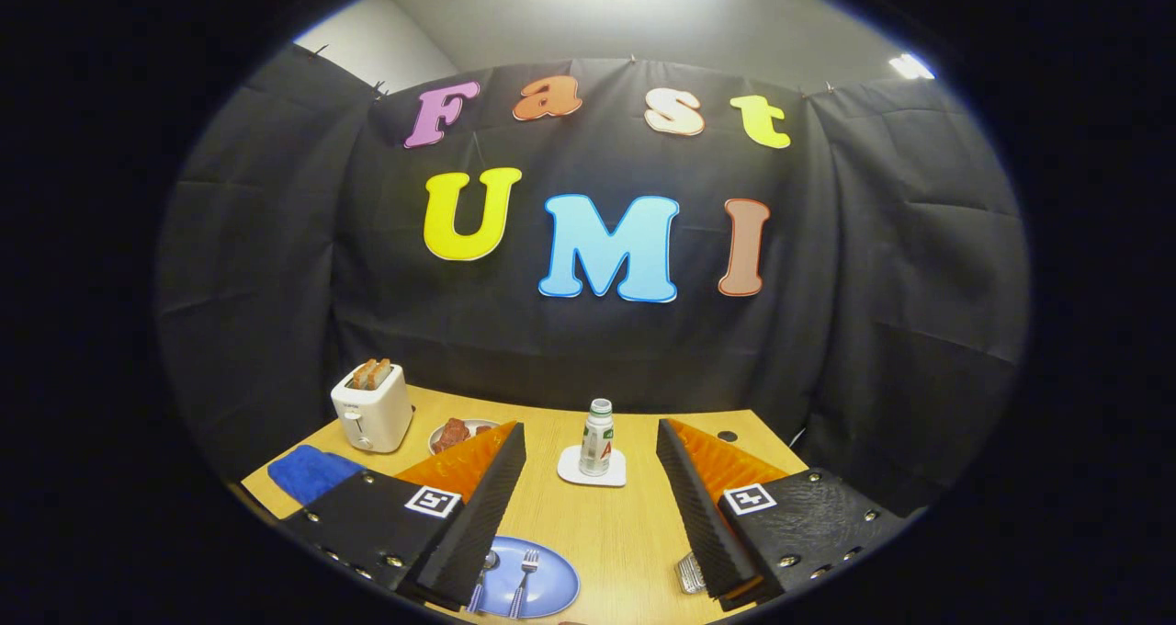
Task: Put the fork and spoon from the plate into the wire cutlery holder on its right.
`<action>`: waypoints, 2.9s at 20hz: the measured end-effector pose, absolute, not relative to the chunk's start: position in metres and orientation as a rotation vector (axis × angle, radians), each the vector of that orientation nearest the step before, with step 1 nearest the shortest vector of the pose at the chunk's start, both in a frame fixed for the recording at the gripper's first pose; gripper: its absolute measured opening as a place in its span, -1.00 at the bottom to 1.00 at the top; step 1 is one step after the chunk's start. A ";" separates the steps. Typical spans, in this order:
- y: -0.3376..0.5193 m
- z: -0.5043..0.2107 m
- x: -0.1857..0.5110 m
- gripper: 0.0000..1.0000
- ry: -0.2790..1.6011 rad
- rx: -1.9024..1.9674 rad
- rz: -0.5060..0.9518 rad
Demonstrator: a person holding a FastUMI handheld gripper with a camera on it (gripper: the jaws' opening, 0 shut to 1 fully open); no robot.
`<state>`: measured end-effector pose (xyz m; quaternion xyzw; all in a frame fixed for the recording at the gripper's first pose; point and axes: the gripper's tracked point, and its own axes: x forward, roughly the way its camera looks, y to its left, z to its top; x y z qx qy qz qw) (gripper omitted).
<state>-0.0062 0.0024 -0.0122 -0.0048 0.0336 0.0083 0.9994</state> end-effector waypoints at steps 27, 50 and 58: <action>0.061 -0.249 -0.024 0.78 0.999 -0.121 0.259; 0.070 -0.343 -0.026 -0.91 1.517 -0.064 0.226; 0.053 -0.271 -0.028 -0.92 1.478 -0.193 0.428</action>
